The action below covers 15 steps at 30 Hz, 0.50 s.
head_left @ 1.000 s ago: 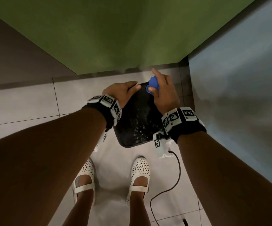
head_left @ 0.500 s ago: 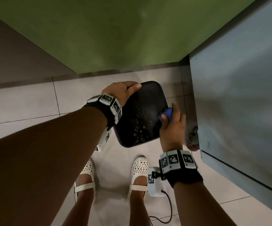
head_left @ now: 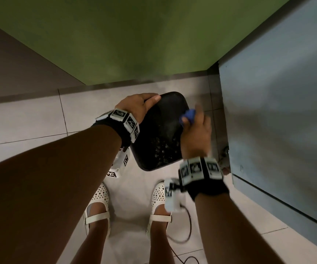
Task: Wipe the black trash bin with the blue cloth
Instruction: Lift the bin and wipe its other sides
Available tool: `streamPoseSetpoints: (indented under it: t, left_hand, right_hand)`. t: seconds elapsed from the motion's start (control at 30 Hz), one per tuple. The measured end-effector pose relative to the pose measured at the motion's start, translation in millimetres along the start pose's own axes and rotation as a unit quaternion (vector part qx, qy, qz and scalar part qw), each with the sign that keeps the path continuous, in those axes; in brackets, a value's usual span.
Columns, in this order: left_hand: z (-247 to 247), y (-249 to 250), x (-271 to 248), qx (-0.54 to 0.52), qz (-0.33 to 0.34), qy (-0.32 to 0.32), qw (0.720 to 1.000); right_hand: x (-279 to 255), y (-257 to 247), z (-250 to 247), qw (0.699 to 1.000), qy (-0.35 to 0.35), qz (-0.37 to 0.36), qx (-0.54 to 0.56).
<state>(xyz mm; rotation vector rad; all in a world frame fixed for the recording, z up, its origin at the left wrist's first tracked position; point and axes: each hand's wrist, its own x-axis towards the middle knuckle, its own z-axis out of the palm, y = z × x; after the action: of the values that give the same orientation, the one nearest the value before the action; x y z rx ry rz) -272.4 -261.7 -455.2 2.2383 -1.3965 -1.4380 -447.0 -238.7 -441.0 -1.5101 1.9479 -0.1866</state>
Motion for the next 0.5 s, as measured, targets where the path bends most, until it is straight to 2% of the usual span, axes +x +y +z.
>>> streamPoseSetpoints:
  t: [0.13, 0.23, 0.33, 0.4, 0.5]
  left_hand:
    - [-0.2, -0.5, 1.0, -0.011, -0.010, -0.008, 1.000]
    - [3.0, -1.7, -0.3, -0.065, -0.014, 0.008, 0.998]
    - [11.1, -4.2, -7.9, -0.134, -0.051, 0.066, 0.987]
    - [20.4, -9.0, -20.5, -0.176, -0.091, 0.105, 0.974]
    - [39.1, -14.0, -46.9, -0.234, -0.161, 0.121, 0.951]
  right_hand:
    - [-51.7, 23.6, 6.3, 0.983, 0.041, 0.151, 0.091]
    - [-30.9, 17.1, 3.5, 0.978, 0.039, 0.183, 0.095]
    - [12.2, 7.4, -13.1, 0.991, 0.007, 0.128, 0.023]
    - [35.6, -1.4, -19.9, 0.998, -0.028, 0.041, -0.049]
    - [58.0, -14.2, -24.4, 0.991, -0.067, -0.088, -0.070]
